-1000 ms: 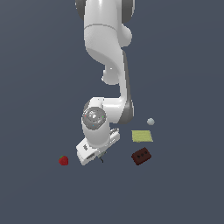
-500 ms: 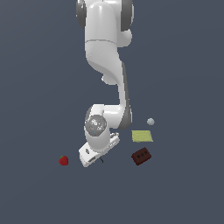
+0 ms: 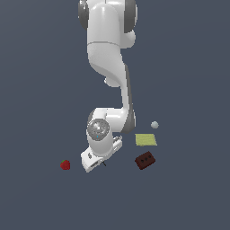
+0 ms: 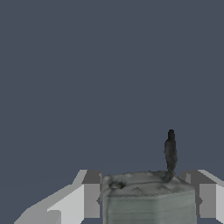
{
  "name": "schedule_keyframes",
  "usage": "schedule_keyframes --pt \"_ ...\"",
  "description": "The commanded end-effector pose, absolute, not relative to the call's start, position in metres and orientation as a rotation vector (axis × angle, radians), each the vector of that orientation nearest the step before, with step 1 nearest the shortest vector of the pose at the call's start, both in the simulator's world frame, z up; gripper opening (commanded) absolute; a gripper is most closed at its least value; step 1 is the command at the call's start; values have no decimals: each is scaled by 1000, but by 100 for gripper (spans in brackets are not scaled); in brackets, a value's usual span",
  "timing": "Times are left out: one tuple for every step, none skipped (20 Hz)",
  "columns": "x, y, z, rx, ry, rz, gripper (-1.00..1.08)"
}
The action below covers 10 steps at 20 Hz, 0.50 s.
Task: Pick up a designated object from a clutter of objects.
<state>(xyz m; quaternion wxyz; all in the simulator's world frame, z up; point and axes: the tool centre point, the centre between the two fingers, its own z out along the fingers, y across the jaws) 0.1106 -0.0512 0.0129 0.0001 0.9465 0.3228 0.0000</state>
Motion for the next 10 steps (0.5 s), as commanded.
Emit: schedule_keyframes --pt "111 -51 13 2973 1015 0 -100" --pt "111 -51 13 2973 1015 0 -100" --pt "111 -51 13 2973 1014 0 -100" --pt "111 -51 13 2973 1014 0 -100" --pt "110 -51 13 2973 1014 0 -100" --pt "110 -50 14 2973 1014 0 -100" --pt "109 -50 15 2973 1014 0 -100" --pt "108 -49 17 2973 1014 0 -100" --pt "107 -49 18 2973 1014 0 -100" --pt "106 -48 20 2973 1014 0 -100"
